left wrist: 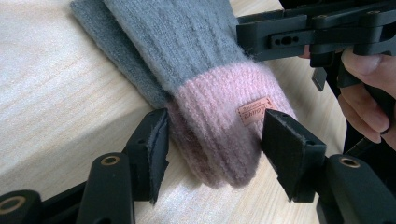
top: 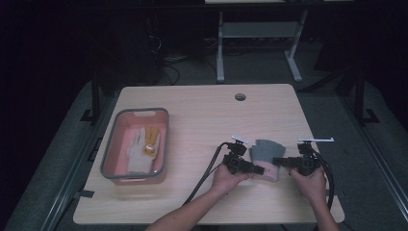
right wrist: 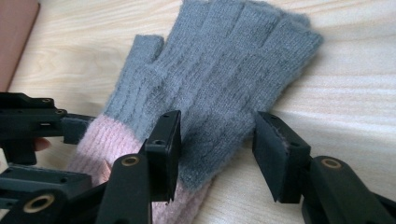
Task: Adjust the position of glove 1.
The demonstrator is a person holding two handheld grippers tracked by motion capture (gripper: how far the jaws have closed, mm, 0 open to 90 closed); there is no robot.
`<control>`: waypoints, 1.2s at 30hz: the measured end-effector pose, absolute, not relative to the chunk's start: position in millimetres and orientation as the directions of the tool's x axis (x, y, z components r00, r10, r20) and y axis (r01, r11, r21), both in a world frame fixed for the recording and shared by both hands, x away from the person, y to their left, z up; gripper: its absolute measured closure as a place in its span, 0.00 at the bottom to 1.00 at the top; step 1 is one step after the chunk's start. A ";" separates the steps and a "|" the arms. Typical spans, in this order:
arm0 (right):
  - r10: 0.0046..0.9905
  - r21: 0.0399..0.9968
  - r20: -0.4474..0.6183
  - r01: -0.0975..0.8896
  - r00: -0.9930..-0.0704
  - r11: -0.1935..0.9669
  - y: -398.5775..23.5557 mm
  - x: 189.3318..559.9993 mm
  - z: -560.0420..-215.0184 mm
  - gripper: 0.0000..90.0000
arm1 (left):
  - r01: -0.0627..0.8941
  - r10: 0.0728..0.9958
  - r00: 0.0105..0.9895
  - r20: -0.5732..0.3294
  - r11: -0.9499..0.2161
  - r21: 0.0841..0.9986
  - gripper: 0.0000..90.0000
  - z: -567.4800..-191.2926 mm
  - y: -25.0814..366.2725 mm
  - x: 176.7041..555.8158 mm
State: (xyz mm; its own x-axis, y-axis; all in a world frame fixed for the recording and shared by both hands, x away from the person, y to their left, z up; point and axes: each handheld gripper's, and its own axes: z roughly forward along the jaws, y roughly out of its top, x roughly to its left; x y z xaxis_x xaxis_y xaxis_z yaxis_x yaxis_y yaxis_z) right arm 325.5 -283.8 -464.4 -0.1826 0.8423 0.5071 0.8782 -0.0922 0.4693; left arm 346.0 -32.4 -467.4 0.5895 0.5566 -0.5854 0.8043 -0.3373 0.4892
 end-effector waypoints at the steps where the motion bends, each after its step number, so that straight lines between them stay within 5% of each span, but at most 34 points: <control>1: 0.842 0.468 0.508 0.879 -0.183 -0.092 -284.2 325.2 -464.5 0.58 | 0.804 0.556 0.590 -0.585 -0.339 0.489 0.47 -467.5 -32.2 346.2; 20: 0.770 0.432 0.621 0.883 -0.146 -0.181 -281.5 323.6 -473.2 0.85 | 0.847 0.551 0.526 -0.648 -0.271 0.458 0.69 -471.1 -32.2 352.4; 36: 0.759 0.456 0.628 0.873 -0.175 -0.176 -274.3 324.6 -457.7 0.88 | 0.841 0.527 0.536 -0.660 -0.261 0.474 0.72 -467.1 -20.1 353.0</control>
State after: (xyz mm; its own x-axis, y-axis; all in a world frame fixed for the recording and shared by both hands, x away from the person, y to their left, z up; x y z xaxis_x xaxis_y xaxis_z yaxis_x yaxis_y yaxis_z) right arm 324.6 -274.3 -457.7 -0.1747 0.7587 0.6276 0.8726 -0.1759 0.4556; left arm 353.0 -20.1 -467.1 0.5356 0.5266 -0.6602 0.8409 -0.2610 0.4741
